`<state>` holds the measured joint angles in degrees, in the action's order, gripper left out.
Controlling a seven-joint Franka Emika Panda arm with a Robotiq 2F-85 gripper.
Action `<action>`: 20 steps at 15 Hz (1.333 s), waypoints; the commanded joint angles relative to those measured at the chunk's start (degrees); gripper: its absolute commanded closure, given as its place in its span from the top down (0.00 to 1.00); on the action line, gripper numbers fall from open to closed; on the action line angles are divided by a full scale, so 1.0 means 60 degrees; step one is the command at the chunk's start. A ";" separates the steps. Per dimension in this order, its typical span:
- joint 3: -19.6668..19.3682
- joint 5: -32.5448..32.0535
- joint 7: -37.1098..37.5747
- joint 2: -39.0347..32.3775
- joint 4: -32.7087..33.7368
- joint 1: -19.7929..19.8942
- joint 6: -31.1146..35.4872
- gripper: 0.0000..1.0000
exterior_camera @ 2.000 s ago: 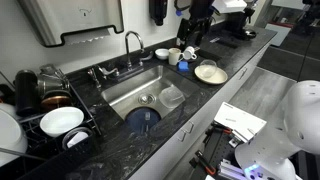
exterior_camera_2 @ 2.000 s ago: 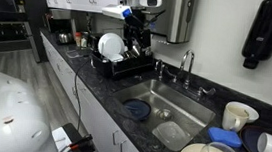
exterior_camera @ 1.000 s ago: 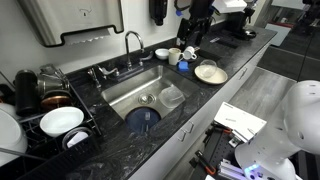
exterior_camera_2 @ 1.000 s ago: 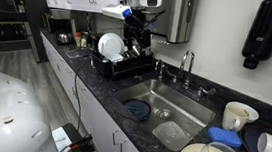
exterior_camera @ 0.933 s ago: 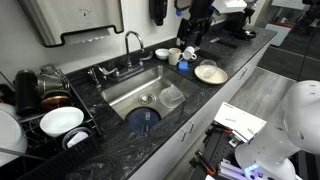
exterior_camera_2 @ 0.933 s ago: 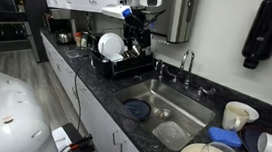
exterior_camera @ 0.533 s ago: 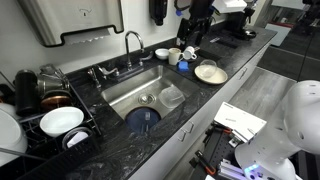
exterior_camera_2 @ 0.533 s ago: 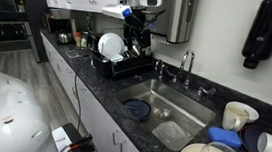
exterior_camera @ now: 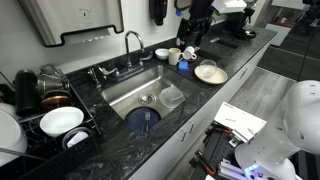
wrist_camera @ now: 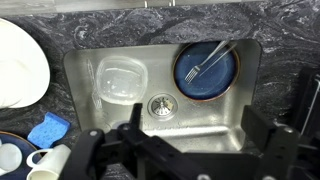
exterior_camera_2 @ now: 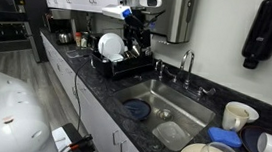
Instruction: Remove the fork and straw from the sink
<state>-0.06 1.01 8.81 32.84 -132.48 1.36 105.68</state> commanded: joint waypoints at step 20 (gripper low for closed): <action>0.1586 0.1427 0.7618 -0.5251 -0.2020 -0.0759 0.7566 1.00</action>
<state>8.92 11.39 52.61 6.58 -144.93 -2.07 145.00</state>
